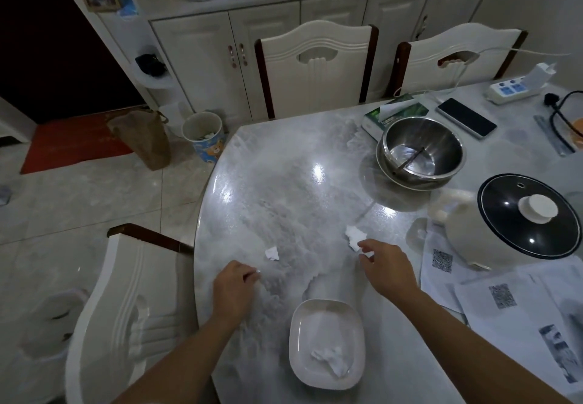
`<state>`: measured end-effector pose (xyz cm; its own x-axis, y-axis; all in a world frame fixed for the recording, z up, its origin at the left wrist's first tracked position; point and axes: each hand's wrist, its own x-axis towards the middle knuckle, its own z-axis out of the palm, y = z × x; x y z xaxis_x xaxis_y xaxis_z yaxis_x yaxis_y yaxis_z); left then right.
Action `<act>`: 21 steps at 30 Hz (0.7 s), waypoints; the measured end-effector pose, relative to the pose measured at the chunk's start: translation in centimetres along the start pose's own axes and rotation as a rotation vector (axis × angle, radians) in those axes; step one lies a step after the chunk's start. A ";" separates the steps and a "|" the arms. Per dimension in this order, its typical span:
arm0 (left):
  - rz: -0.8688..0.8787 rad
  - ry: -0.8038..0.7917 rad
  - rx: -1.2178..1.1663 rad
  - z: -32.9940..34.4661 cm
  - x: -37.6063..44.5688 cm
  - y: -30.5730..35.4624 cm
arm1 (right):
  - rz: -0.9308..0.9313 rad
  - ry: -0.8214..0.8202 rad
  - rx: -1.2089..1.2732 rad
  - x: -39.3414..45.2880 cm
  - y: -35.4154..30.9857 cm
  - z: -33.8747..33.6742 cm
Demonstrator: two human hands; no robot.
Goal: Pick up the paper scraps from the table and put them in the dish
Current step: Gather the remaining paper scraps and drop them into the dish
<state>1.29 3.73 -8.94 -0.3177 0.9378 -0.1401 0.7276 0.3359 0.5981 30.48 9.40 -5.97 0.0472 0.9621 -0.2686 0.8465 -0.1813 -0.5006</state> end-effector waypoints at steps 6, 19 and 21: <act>0.029 -0.065 0.049 0.3 0.9 0.7 | -0.094 0.038 -0.037 2.1 -0.4 0.7; 0.151 -0.182 0.106 1.6 4.4 3.5 | -0.118 -0.074 -0.129 4.8 0.0 1.3; 0.115 -0.159 0.043 1.4 4.5 3.7 | -0.127 -0.050 -0.118 4.6 0.2 1.4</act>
<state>3.38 9.28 -8.43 -0.1335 0.9712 -0.1976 0.7802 0.2259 0.5833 30.13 13.55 -8.48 -0.0879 0.9639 -0.2512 0.9003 -0.0311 -0.4342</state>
